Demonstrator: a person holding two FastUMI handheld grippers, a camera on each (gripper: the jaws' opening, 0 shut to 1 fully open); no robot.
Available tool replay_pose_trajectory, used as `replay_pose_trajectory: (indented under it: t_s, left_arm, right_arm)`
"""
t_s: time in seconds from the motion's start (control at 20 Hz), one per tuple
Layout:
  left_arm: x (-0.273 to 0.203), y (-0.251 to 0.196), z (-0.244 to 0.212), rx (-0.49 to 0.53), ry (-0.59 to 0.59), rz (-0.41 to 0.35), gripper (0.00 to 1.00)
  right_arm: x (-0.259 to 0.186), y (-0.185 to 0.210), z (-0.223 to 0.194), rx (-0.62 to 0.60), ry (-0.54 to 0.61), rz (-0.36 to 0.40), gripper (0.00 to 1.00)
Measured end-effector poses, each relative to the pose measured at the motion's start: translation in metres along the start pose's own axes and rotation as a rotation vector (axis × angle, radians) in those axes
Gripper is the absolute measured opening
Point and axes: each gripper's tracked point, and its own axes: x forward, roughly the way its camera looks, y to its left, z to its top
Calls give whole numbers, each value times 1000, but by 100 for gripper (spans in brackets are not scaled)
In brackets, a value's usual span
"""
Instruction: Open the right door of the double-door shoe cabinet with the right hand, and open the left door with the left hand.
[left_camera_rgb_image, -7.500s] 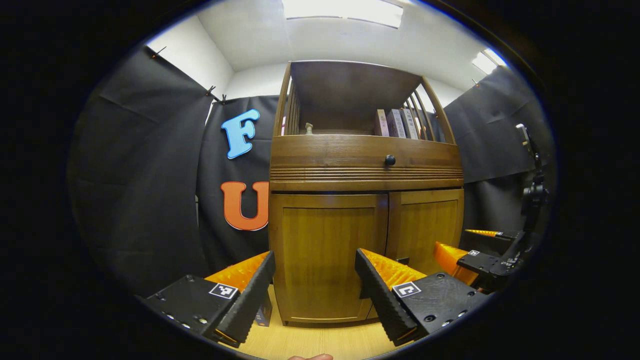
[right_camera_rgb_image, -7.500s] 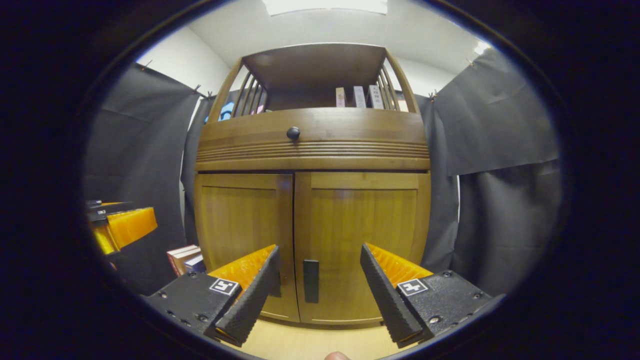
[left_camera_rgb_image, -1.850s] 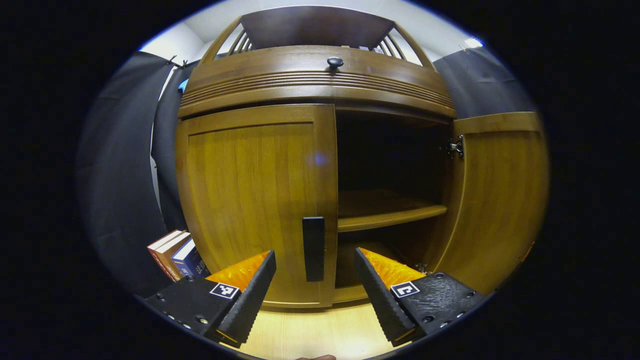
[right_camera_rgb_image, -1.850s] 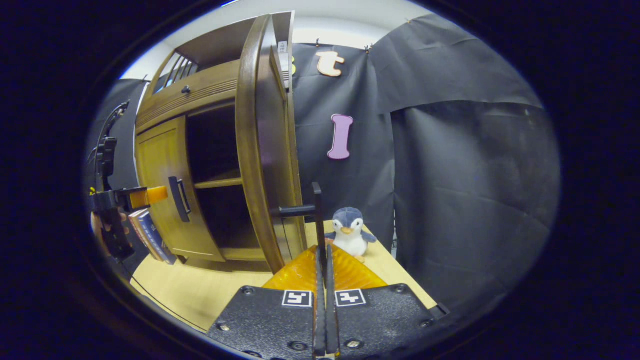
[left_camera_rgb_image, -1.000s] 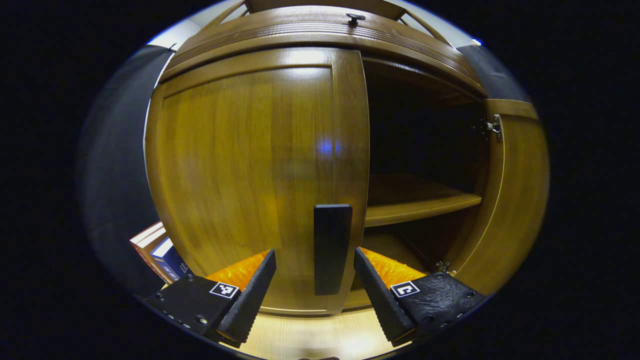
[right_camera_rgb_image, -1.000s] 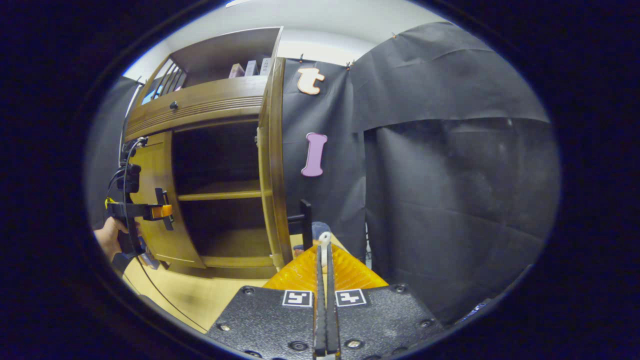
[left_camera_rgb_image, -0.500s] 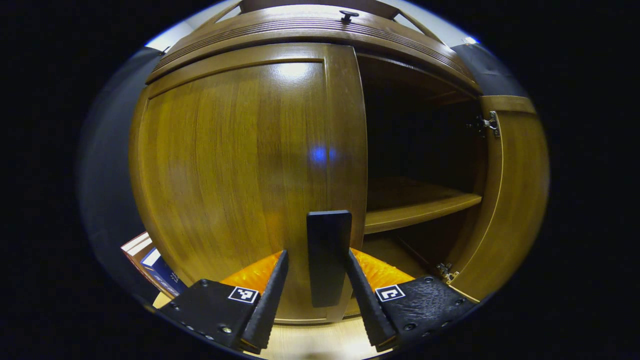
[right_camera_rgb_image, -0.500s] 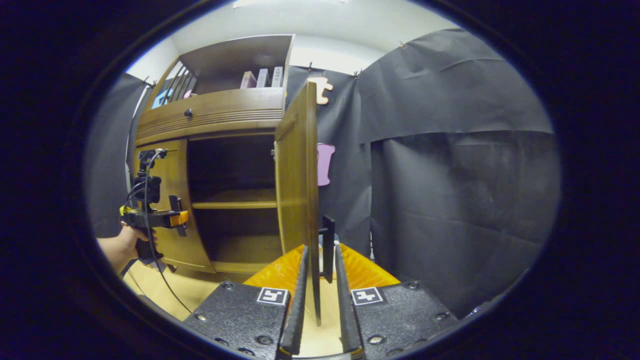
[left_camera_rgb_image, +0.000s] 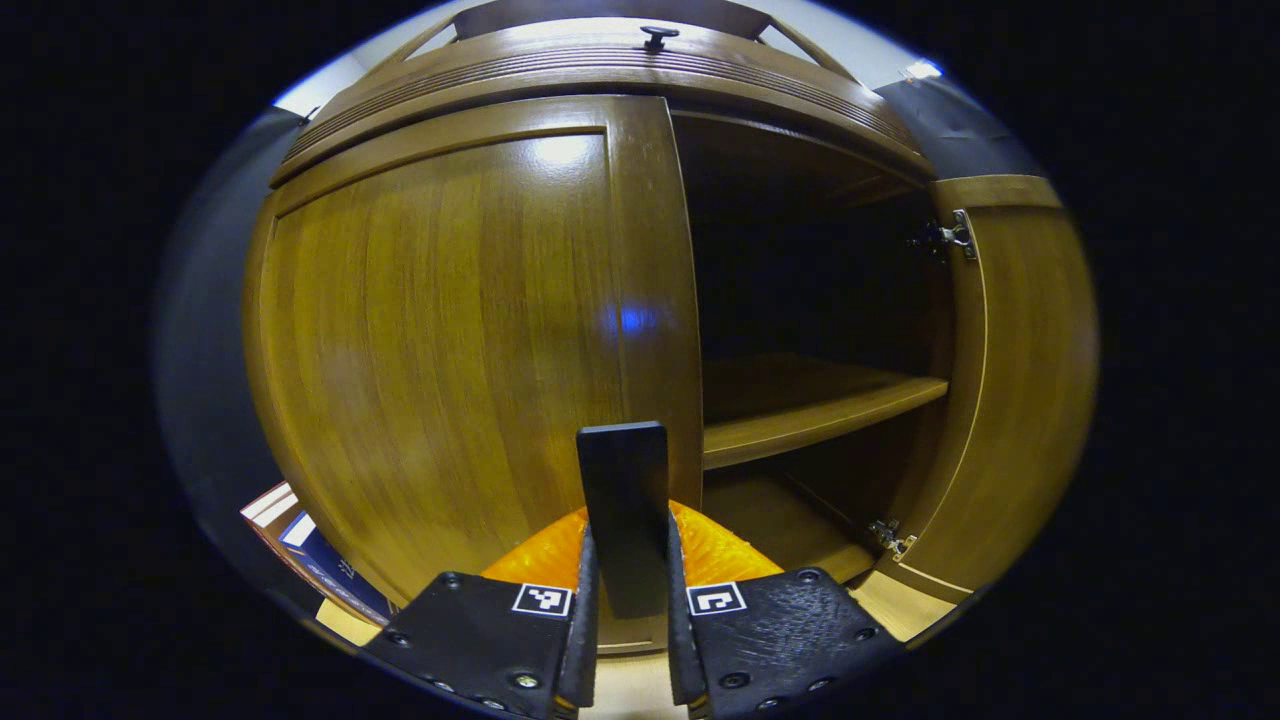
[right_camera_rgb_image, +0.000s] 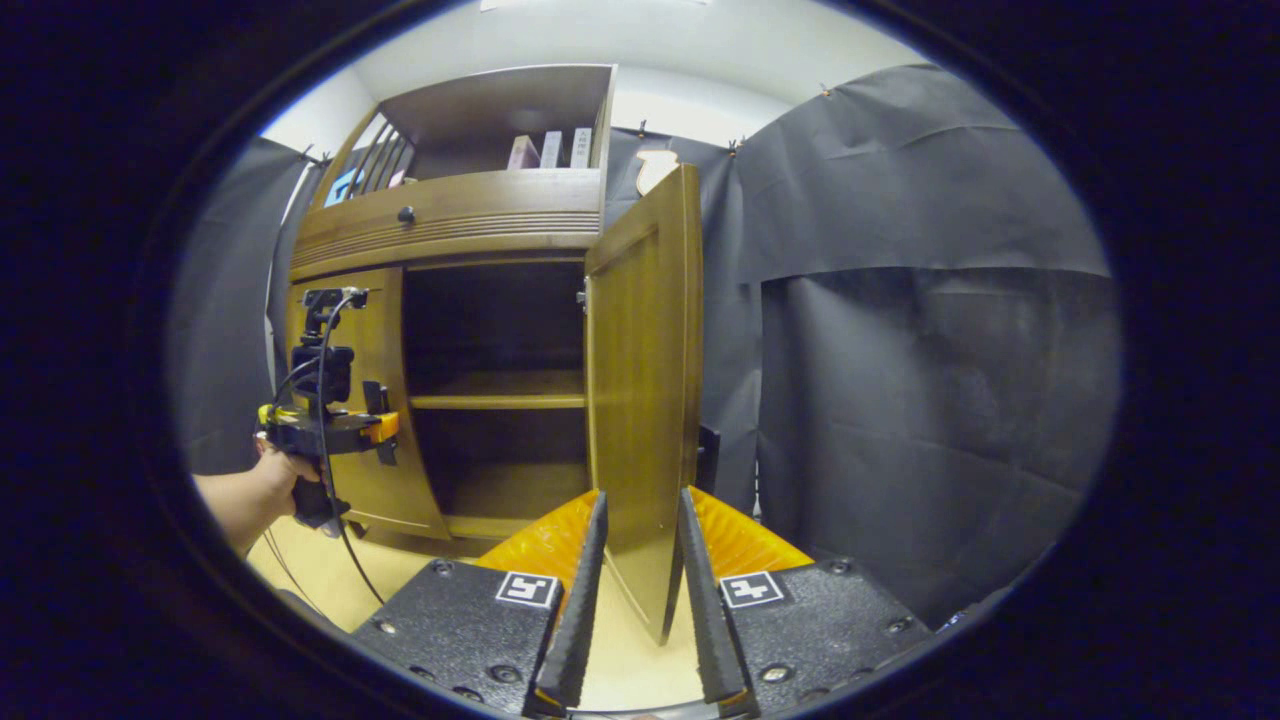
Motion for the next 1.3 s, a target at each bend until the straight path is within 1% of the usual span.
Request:
replay_pose_trajectory:
  t_s: [0.25, 0.35, 0.4, 0.45, 0.5, 0.55, 0.6, 0.65, 0.7, 0.8, 0.9, 1.15, 1.3]
  left_arm:
    - [-4, 1, -2, -14, 28, 4, 28]
    - [-12, -1, -4, -31, 37, -5, 21]
    - [-15, -1, -4, -25, 34, -10, 21]
    - [-17, 0, -5, -19, 34, -12, 21]
    - [-22, 0, -6, -20, 31, -13, 29]
    - [-27, 0, -7, -26, 31, -14, 21]
    - [-31, 0, -7, -32, 29, -15, 21]
    - [-36, 0, -8, -35, 30, -17, 21]
    - [-41, 1, -8, -33, 29, -18, 21]
    - [-50, 3, -10, -38, 27, -17, 21]
    - [-61, 5, -12, -41, 27, -14, 21]
    - [-82, 14, -17, -45, 18, -8, 21]
    - [-96, 18, -18, -44, 16, -1, 21]
  right_arm:
    - [0, 6, -6, -2, 1, 11, 46]
    - [2, 7, -7, 0, -1, 20, 46]
    - [3, 10, -7, 1, -1, 32, 48]
    - [4, 12, -5, -1, -2, 41, 46]
    - [7, 15, -5, -5, -2, 52, 46]
    - [9, 18, -3, -9, -4, 62, 48]
    - [12, 19, -1, -14, -11, 65, 46]
    - [15, 23, 1, -17, -16, 70, 48]
    - [19, 26, 1, -19, -16, 77, 46]
    - [22, 37, 0, -26, -11, 107, 48]
    - [27, 49, 2, -39, -8, 135, 46]
    - [37, 76, 4, -76, -1, 202, 46]
    - [41, 87, 8, -75, 1, 236, 46]
